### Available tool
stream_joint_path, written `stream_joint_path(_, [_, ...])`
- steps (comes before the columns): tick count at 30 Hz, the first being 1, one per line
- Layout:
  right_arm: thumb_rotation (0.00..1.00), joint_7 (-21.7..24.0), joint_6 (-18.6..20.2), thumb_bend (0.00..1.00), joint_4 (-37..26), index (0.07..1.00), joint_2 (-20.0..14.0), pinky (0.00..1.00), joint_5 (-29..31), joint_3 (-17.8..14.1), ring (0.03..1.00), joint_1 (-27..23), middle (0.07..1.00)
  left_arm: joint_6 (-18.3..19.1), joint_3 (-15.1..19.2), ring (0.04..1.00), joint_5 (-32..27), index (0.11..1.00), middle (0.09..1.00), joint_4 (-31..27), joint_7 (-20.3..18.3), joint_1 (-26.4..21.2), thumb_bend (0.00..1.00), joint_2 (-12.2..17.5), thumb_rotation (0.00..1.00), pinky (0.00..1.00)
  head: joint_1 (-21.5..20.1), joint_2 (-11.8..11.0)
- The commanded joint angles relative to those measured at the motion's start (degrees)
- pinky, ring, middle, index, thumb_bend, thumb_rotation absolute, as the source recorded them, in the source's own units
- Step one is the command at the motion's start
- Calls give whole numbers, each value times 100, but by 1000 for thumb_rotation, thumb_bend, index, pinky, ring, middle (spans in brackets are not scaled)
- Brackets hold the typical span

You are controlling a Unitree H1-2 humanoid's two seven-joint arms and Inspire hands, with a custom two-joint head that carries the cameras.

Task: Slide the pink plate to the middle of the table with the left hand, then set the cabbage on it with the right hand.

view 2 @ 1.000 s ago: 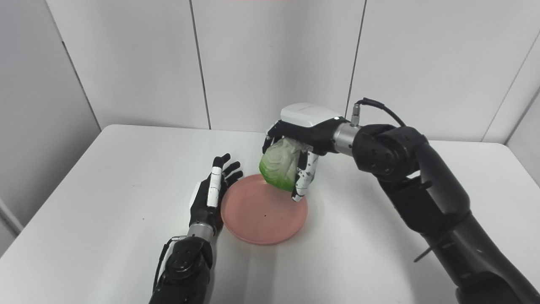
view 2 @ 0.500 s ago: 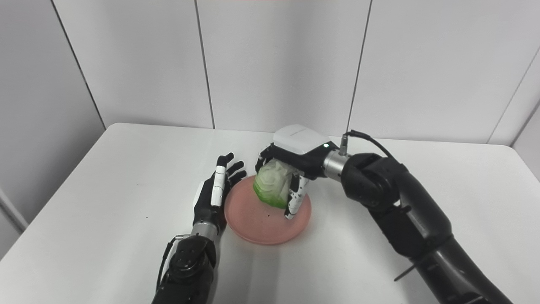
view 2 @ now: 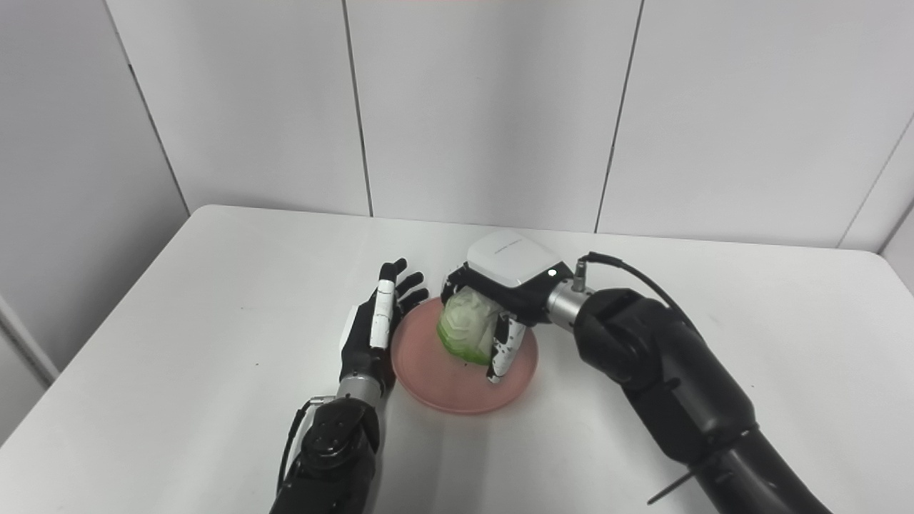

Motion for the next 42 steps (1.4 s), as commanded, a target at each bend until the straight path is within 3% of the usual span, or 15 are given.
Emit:
stream_joint_path(1, [0, -440, -218, 527, 45, 481, 66, 380, -138, -25, 450, -200, 494, 76, -49, 841, 14, 897, 864, -57, 31, -131, 864, -83, 981, 867, 19, 13])
stream_joint_path(10, [0, -1022, -417, 530, 524, 487, 190, 359, -352, 52, 428, -167, 476, 42, -40, 838, 17, 897, 866, -41, 33, -112, 858, -135, 986, 864, 47, 32])
stream_joint_path(15, [7, -968, -286, 529, 623, 486, 214, 395, -345, 58, 488, -121, 496, -15, -23, 872, -18, 895, 874, -32, 6, -95, 855, -135, 982, 863, 24, 38])
stream_joint_path(16, [80, -932, -241, 526, 608, 490, 205, 424, -368, 63, 509, -113, 537, -23, -21, 871, -24, 895, 875, -30, -1, -93, 854, -133, 981, 862, 23, 40])
stream_joint_path(17, [245, -878, -185, 807, 585, 588, 195, 560, -401, 72, 600, -112, 606, -28, -18, 863, -29, 896, 875, -31, -8, -91, 855, -128, 980, 861, 14, 46])
stream_joint_path(18, [338, -766, -94, 922, 532, 647, 180, 694, -422, 72, 688, -108, 667, -34, -14, 859, -41, 897, 875, -31, -18, -89, 854, -126, 978, 859, 14, 46])
stream_joint_path(19, [375, -640, -9, 951, 466, 672, 167, 765, -439, 69, 733, -107, 700, -40, -15, 858, -46, 897, 875, -30, -28, -87, 853, -118, 977, 859, 7, 53])
stream_joint_path(20, [440, -538, 49, 981, 414, 716, 158, 897, -445, 61, 814, -107, 765, -44, -16, 853, -45, 899, 875, -31, -32, -85, 853, -112, 978, 857, 7, 53])
stream_joint_path(22, [502, -392, 120, 999, 342, 758, 151, 987, -445, 44, 885, -111, 839, -30, -19, 846, -28, 894, 870, -43, -21, -81, 853, -102, 980, 839, -25, 52])
stream_joint_path(29, [562, 281, 296, 1000, 107, 807, 110, 1000, -188, -47, 969, -210, 913, -11, -33, 828, 4, 893, 863, -43, -20, -91, 845, -74, 990, 811, -107, 45])
stream_joint_path(36, [627, 938, 521, 1000, -236, 836, 36, 1000, 105, -234, 1000, -368, 952, -51, -39, 829, 6, 895, 860, 54, -28, -139, 856, -60, 988, 850, -203, 7])
stream_joint_path(42, [628, 1121, 546, 1000, -545, 850, -115, 1000, 148, -421, 1000, -533, 950, -96, -5, 847, -115, 895, 869, 75, -104, -143, 865, -64, 963, 884, -269, 1])
